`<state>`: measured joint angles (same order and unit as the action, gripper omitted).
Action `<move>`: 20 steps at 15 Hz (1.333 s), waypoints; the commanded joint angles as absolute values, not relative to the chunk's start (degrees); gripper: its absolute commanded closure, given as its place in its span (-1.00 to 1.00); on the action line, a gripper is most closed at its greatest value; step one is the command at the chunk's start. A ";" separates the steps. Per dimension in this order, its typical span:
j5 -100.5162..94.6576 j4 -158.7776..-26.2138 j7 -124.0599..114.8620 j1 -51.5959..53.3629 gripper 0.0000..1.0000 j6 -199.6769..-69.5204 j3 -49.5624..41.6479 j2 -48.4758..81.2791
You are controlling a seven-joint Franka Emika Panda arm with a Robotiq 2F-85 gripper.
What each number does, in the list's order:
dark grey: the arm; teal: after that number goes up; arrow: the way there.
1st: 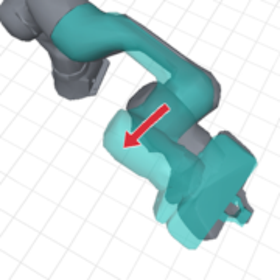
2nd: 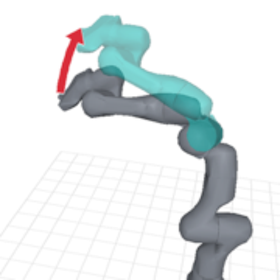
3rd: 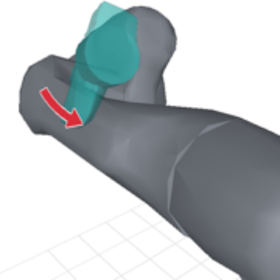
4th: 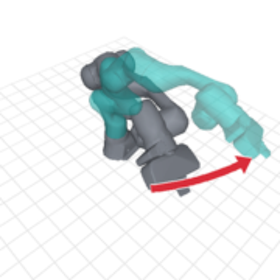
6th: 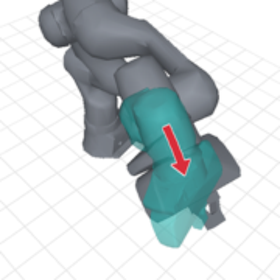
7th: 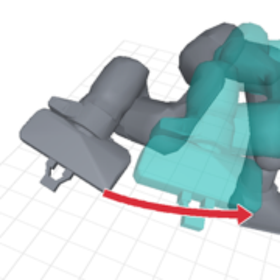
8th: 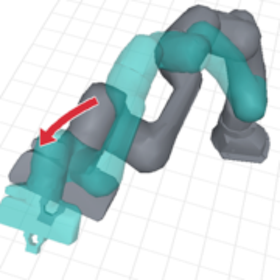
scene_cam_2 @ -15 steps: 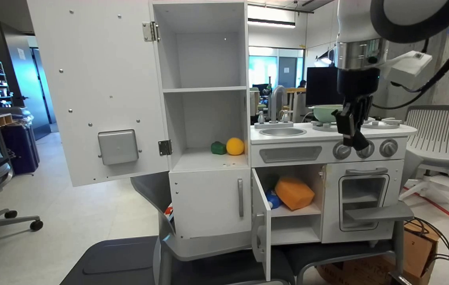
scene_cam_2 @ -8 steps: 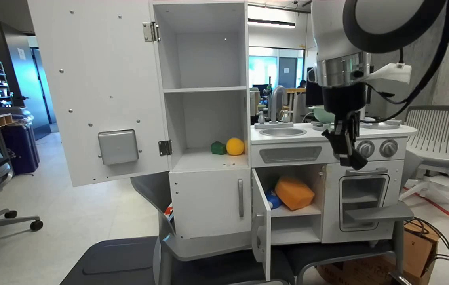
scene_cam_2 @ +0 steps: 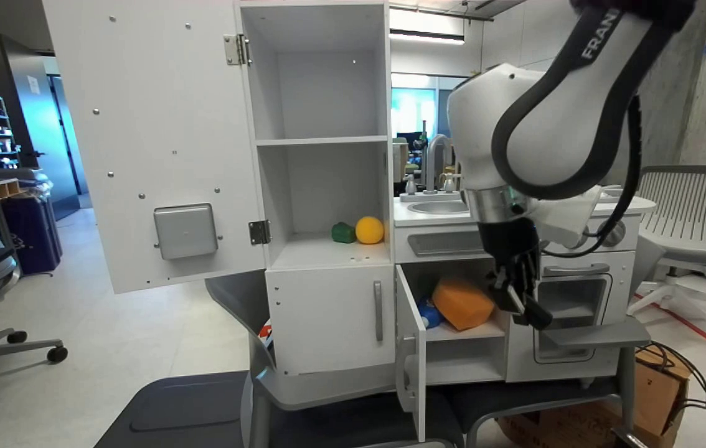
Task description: Put the sponge and bottle in the open cabinet and then close the cabinet door
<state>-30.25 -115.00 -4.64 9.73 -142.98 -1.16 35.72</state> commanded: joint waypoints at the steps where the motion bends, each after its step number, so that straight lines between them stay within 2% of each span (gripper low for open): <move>1: -31.32 -107.68 -10.03 14.60 0.81 -145.15 -4.62 43.59; 10: -42.54 -108.35 -35.84 30.74 0.81 -160.00 -21.89 47.05; 20: -54.15 -105.20 -67.00 43.39 0.81 -171.19 -37.85 60.25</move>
